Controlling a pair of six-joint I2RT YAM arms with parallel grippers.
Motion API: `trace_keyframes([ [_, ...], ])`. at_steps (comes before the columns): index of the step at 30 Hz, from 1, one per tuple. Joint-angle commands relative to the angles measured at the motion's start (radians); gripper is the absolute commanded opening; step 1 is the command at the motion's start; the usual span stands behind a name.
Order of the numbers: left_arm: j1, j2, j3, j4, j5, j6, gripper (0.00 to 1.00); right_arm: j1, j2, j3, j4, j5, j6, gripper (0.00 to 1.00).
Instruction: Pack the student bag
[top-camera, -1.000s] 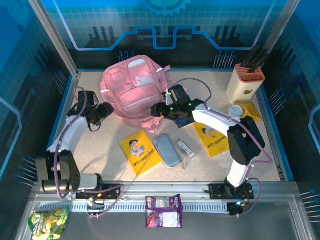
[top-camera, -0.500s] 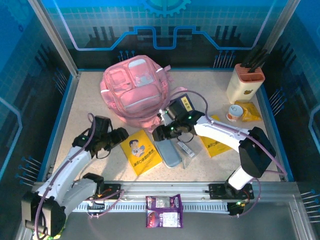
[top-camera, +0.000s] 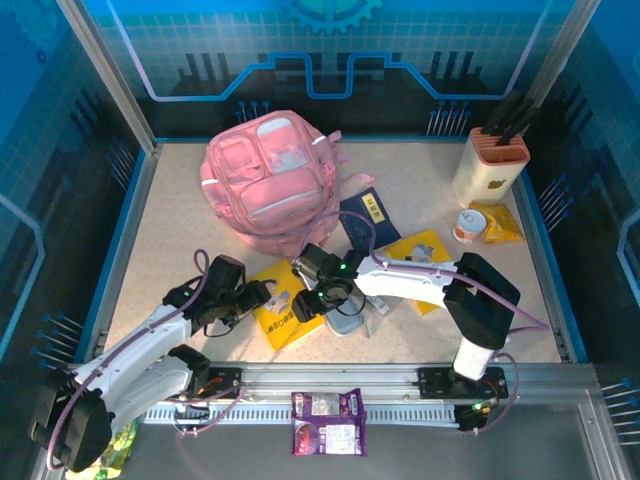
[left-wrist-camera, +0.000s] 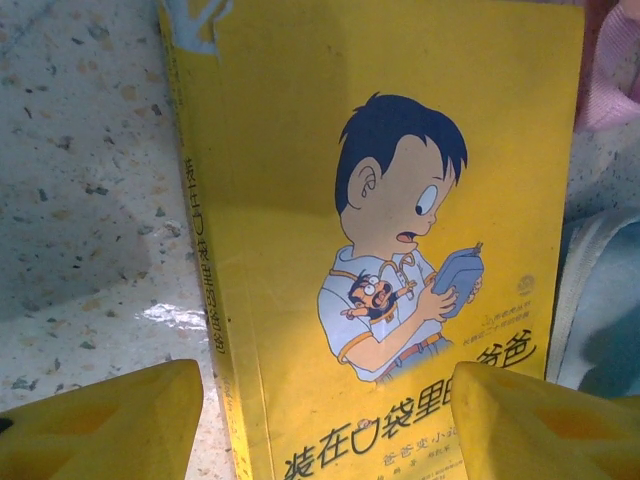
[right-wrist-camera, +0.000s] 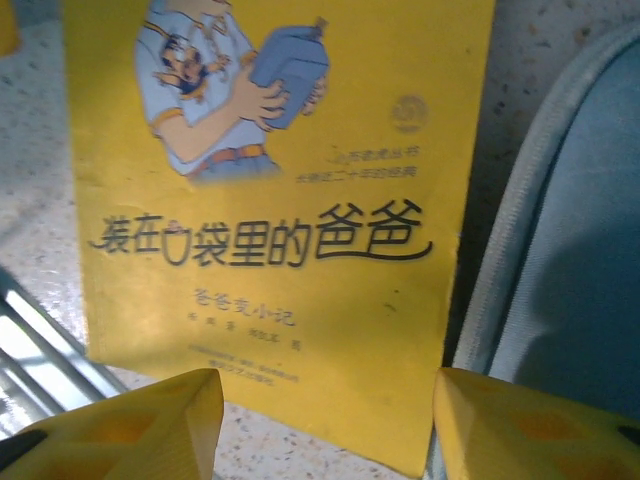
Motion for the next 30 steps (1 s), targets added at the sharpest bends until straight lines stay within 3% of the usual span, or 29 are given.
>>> trace_keyframes([
  [1,-0.009,0.014,-0.017,0.034,-0.031,-0.034,0.67,0.011,0.034,0.021,-0.039,0.057,0.008,0.6],
  [10,-0.029,0.018,-0.046,0.051,-0.047,-0.064,0.66,-0.042,0.019,0.045,-0.107,0.207,-0.038,0.65],
  [15,-0.032,0.008,-0.063,0.061,-0.036,-0.074,0.64,-0.025,0.016,0.077,-0.093,0.075,-0.05,0.68],
  [18,-0.033,0.016,-0.064,0.074,-0.008,-0.077,0.64,-0.024,0.018,0.06,0.009,-0.028,-0.03,0.7],
  [30,-0.037,0.032,-0.097,0.18,0.042,-0.092,0.58,-0.046,0.164,0.115,0.057,-0.125,-0.009,0.72],
])
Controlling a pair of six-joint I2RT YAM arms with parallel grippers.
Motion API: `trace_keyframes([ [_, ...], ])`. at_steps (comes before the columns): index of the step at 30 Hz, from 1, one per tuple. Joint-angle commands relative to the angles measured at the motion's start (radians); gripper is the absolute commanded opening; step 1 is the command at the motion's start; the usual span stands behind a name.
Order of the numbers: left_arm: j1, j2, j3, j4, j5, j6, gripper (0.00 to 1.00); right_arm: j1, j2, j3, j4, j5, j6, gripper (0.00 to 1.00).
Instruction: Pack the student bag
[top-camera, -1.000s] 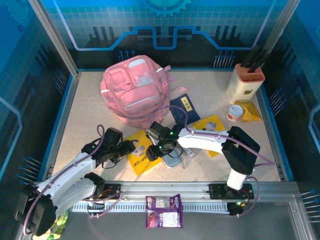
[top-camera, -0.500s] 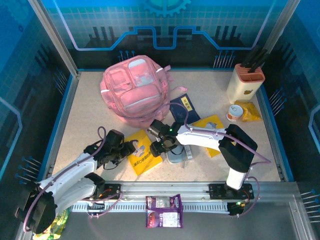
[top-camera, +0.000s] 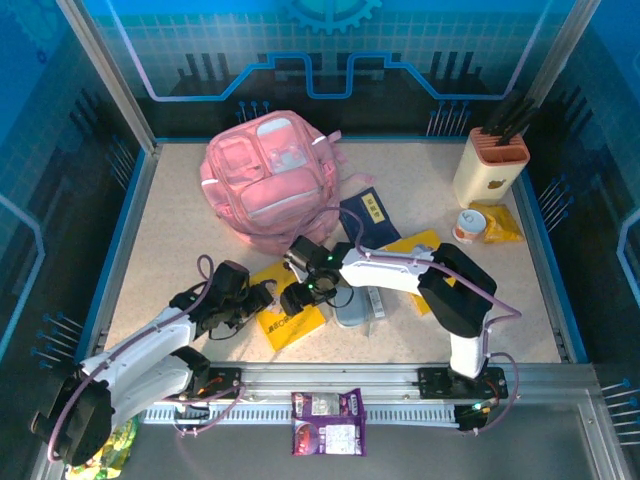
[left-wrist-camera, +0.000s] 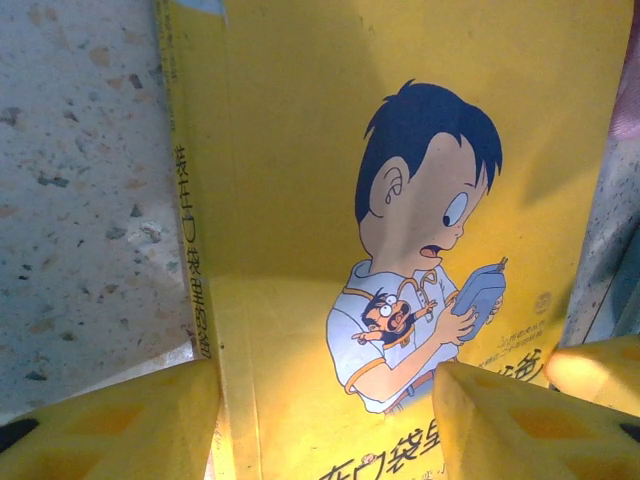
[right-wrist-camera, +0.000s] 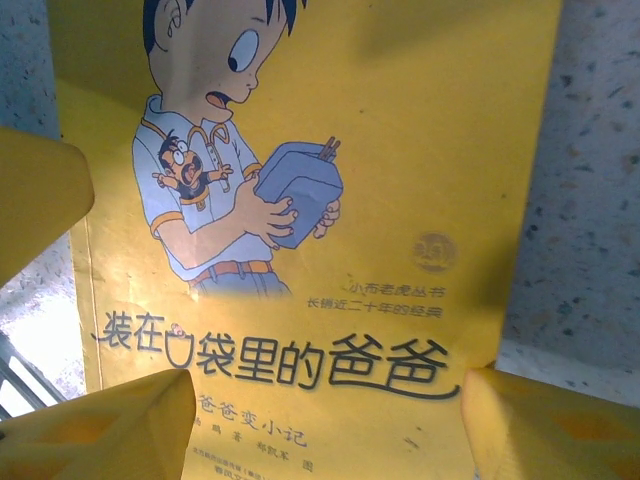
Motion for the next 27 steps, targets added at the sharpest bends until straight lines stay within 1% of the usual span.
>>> trace_keyframes([
  [1,-0.01,0.005,-0.021,0.057,0.038,-0.016,0.57,-0.011,0.028,0.007,0.023,-0.061,0.013,0.72],
  [7,-0.01,0.048,-0.027,0.144,0.087,-0.011,0.54,-0.011,0.032,-0.012,0.079,-0.118,0.045,0.72],
  [11,-0.014,0.101,-0.024,0.19,0.11,-0.005,0.51,-0.011,0.029,-0.037,0.131,-0.148,0.086,0.69],
  [15,-0.021,0.11,-0.035,0.2,0.085,-0.01,0.49,-0.013,0.021,-0.046,0.157,-0.179,0.1,0.68],
  [20,-0.023,0.106,-0.039,0.188,0.079,-0.01,0.47,-0.016,-0.02,-0.054,0.19,-0.213,0.11,0.65],
  [24,-0.022,0.099,-0.041,0.177,0.069,-0.012,0.45,-0.035,-0.039,-0.048,0.195,-0.258,0.116,0.64],
  [26,-0.022,0.097,-0.04,0.177,0.072,-0.01,0.43,-0.045,-0.053,-0.04,0.16,-0.239,0.101,0.64],
  [27,-0.022,0.097,-0.039,0.174,0.07,-0.01,0.43,-0.05,-0.064,-0.034,0.12,-0.198,0.084,0.65],
])
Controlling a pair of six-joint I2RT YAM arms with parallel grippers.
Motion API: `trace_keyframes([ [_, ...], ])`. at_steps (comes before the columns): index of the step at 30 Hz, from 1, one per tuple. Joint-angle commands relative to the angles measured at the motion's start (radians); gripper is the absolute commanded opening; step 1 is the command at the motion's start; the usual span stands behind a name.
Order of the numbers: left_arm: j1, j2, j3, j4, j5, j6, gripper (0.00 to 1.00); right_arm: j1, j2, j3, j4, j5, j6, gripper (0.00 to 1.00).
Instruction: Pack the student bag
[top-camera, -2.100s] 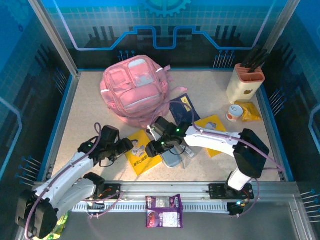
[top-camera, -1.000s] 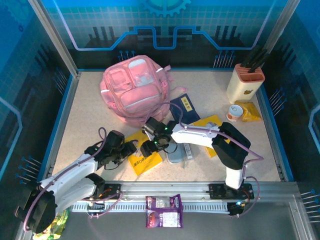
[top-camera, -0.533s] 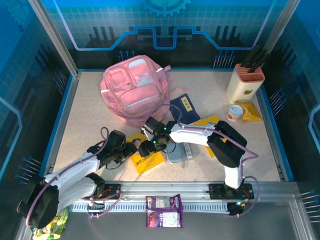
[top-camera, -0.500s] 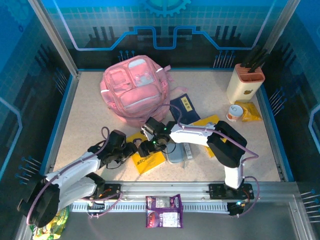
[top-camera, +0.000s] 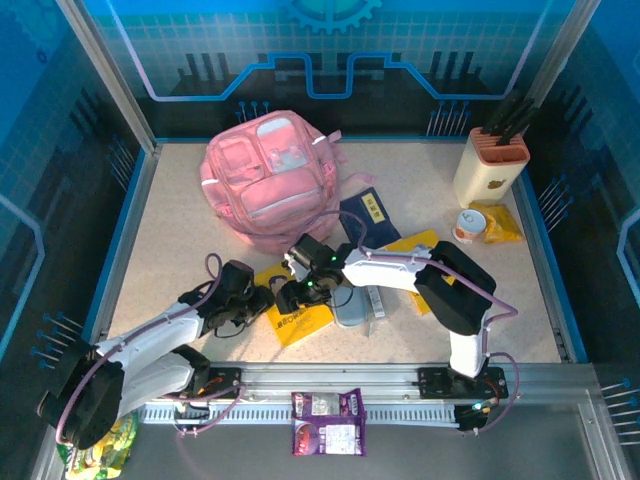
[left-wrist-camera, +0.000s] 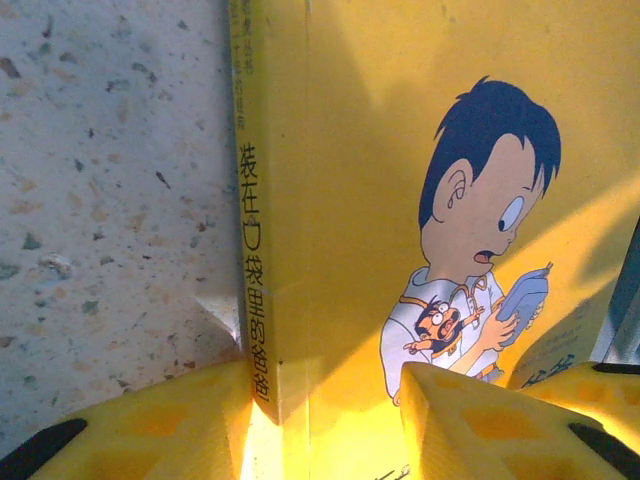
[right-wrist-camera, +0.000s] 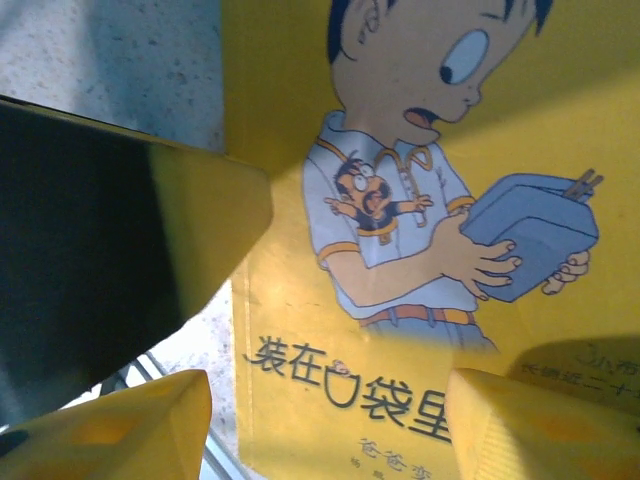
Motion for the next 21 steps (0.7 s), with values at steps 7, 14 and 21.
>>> trace_keyframes([
  [7,-0.02,-0.025,0.006,0.014,0.011,-0.02,0.44,-0.057,-0.047,0.011,-0.149,0.179,-0.041,0.67],
  [14,-0.021,-0.054,0.011,-0.033,-0.056,-0.047,0.44,-0.06,-0.015,0.037,-0.209,0.323,-0.066,0.73],
  [21,-0.021,-0.06,0.027,-0.064,-0.055,-0.029,0.45,-0.04,0.019,0.06,-0.216,0.261,-0.111,0.79],
])
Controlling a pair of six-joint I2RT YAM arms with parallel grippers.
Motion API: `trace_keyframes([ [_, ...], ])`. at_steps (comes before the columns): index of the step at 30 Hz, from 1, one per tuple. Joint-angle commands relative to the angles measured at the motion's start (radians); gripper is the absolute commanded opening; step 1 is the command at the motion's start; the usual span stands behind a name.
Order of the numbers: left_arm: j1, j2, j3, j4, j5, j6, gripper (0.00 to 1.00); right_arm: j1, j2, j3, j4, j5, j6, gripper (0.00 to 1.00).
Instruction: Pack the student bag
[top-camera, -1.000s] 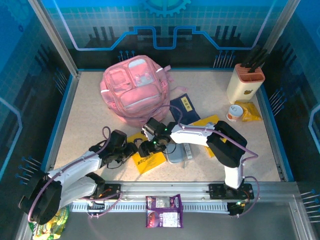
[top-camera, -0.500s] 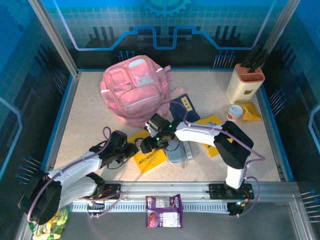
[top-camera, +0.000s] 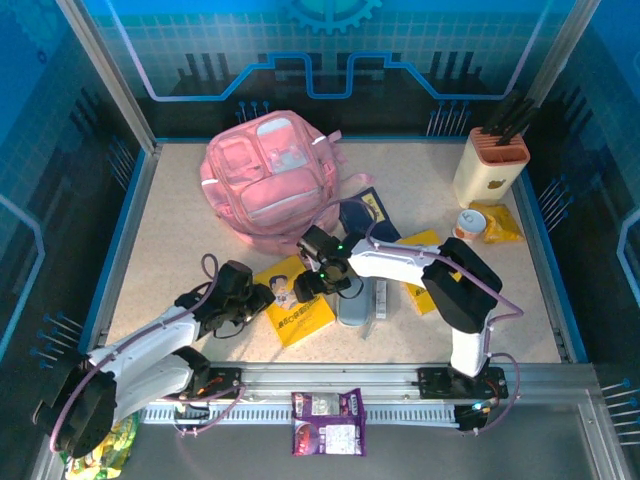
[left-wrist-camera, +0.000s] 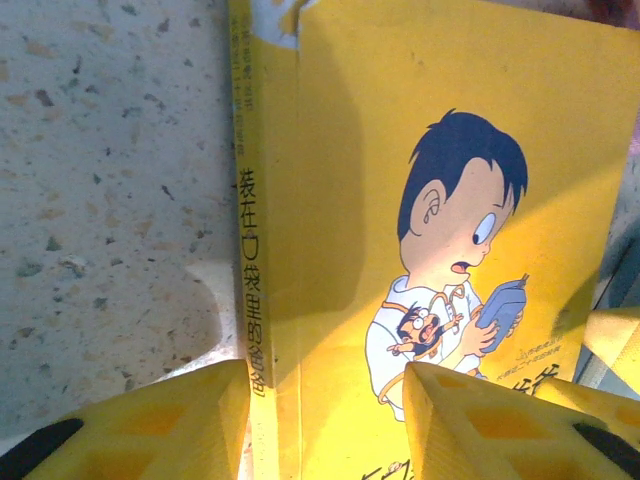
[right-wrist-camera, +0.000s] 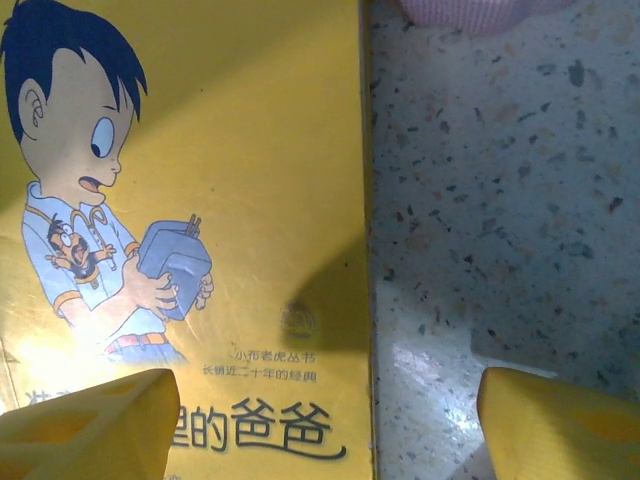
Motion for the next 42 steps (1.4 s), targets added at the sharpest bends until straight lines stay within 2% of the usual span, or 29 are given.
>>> trace_keyframes([
  [1,-0.009,-0.001,0.022,-0.037,-0.007,-0.004,0.45,0.021,0.027,0.033,-0.023,-0.042,-0.027,0.79],
  [5,-0.009,-0.006,0.002,-0.024,-0.012,-0.02,0.45,0.02,0.048,0.042,0.035,-0.179,0.01,0.76],
  [12,-0.009,0.017,0.02,-0.046,-0.016,-0.008,0.45,0.018,0.047,0.043,0.099,-0.287,0.009,0.76],
  [31,-0.009,0.013,0.033,-0.079,-0.031,0.009,0.43,-0.028,-0.081,-0.053,0.263,-0.505,0.029,0.62],
  [37,-0.01,0.01,0.034,-0.087,-0.033,0.009,0.42,-0.032,-0.067,-0.082,0.272,-0.515,0.051,0.51],
  [42,-0.009,0.003,0.039,-0.097,-0.039,0.009,0.42,-0.037,-0.079,-0.086,0.273,-0.492,0.044,0.32],
])
